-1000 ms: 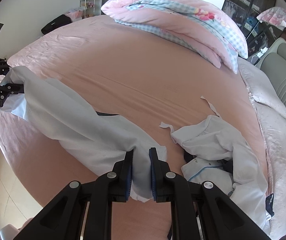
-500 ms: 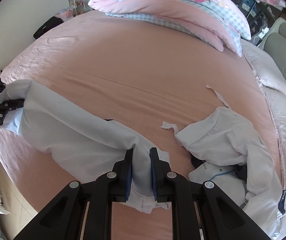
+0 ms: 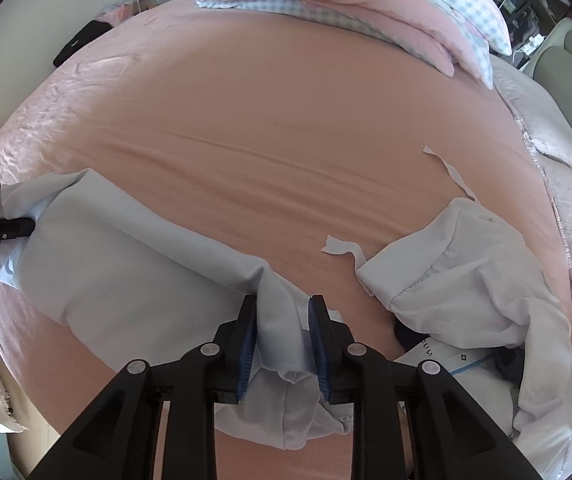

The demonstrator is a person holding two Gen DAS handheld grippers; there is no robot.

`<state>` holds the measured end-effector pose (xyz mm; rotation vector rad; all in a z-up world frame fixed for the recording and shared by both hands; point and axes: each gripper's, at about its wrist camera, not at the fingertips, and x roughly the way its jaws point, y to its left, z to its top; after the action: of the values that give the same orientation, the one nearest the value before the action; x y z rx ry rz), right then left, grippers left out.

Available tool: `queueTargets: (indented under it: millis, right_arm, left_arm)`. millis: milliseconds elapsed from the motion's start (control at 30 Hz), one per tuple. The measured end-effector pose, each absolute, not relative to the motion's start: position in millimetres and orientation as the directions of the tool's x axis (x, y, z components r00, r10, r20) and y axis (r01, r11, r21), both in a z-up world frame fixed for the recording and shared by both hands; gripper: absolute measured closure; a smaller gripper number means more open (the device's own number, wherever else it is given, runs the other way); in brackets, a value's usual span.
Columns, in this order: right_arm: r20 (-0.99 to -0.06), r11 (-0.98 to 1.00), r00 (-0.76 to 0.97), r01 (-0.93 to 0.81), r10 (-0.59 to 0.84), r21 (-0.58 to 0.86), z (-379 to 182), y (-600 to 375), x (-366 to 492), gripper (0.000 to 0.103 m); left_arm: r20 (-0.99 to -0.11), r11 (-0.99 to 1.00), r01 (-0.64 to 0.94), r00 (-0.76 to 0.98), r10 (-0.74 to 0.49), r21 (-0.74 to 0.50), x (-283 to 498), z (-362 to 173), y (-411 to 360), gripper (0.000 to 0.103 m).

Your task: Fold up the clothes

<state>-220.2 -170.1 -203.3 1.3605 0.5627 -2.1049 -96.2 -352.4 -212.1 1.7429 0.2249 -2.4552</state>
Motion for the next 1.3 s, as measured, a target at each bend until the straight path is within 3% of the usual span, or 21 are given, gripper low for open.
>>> queueTargets:
  millis: [400,600,767,967,1067,1300]
  right_arm:
    - [-0.917,-0.778,-0.27,0.624,-0.293,0.065,-210,-156,-231,0.07]
    - [-0.897,-0.799,-0.218,0.564,-0.385,0.206,-208,-134,-240,0.069]
    - [-0.879,-0.807,-0.224,0.535,-0.421,0.251,-205,-121,-239,0.061]
    - [-0.846,-0.797,-0.237,0.522,-0.478,0.304,-201,-104,-231,0.047]
    - [-0.831,-0.794,-0.239,0.507,-0.502,0.334,-202,-96,-230,0.046]
    - [-0.808,-0.787,-0.248,0.493,-0.535,0.37,-208,-91,-224,0.046]
  left_arm:
    - [-0.887,-0.874,0.302,-0.385,0.253,-0.381,-76,-208,-392,0.044]
    - [-0.879,-0.888,0.294,-0.43,0.209,-0.354,-68,-186,-395,0.034]
    - [-0.86,-0.883,0.303,-0.474,0.187,-0.359,-54,-180,-405,0.032]
    - [-0.763,-0.867,0.219,-0.598,0.243,-0.448,-33,-173,-388,0.019]
    - [-0.718,-0.873,0.187,-0.657,0.23,-0.45,-23,-172,-375,0.015]
    - [-0.697,-0.845,0.27,-0.699,0.158,-0.462,-12,-184,-378,0.015]
